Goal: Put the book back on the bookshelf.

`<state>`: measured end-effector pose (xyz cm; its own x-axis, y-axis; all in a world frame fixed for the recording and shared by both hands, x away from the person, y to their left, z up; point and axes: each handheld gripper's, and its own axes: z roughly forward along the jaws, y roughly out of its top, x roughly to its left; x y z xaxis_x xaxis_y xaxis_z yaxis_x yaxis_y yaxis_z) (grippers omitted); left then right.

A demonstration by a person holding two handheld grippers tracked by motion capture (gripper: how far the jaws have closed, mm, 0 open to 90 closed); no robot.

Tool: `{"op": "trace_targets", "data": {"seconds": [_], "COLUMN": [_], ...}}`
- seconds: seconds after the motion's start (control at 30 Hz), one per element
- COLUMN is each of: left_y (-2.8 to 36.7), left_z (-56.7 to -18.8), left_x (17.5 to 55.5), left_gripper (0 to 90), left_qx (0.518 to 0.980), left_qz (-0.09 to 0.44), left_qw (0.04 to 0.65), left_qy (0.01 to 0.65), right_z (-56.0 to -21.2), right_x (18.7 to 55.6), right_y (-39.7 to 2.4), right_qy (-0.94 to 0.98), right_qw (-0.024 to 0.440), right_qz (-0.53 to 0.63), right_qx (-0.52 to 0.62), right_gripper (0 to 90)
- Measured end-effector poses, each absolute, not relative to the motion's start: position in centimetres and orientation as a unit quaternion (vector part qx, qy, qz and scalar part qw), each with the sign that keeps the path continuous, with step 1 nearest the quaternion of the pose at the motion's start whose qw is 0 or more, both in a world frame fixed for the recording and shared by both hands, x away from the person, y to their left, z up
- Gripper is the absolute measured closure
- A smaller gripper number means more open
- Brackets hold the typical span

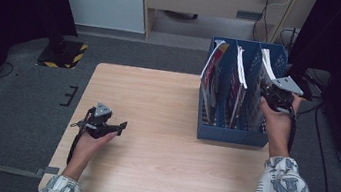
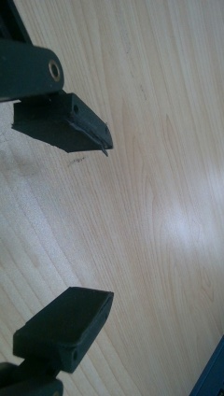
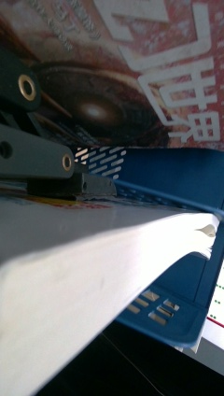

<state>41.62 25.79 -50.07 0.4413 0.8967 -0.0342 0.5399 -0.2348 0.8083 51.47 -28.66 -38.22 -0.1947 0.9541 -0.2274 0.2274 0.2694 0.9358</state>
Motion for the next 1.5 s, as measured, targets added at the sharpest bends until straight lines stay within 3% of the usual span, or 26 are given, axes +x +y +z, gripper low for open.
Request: {"op": "trace_targets", "data": {"seconds": [0.23, 1.23, 1.5], "left_y": [25.8, 25.7, 25.8], "left_z": [-50.1, -50.0, -50.1], "left_x": [41.6, 41.6, 41.6], "left_gripper": [21.9, 21.8, 21.7], "left_qx": [0.754, 0.756, 0.756], "left_qz": [0.227, 0.227, 0.226], "left_qw": [0.392, 0.391, 0.390], "left_qy": [0.476, 0.473, 0.475], "right_z": [-38.4, -38.7, -39.1], "right_x": [51.4, 50.6, 50.1], "right_y": [-28.7, -29.1, -29.5], "right_qy": [0.648, 0.631, 0.631], "right_qw": [0.436, 0.403, 0.392], "right_qz": [0.428, 0.461, 0.460], "right_qx": [0.454, 0.477, 0.486], "right_gripper": [67.2, 21.3, 18.5]}}
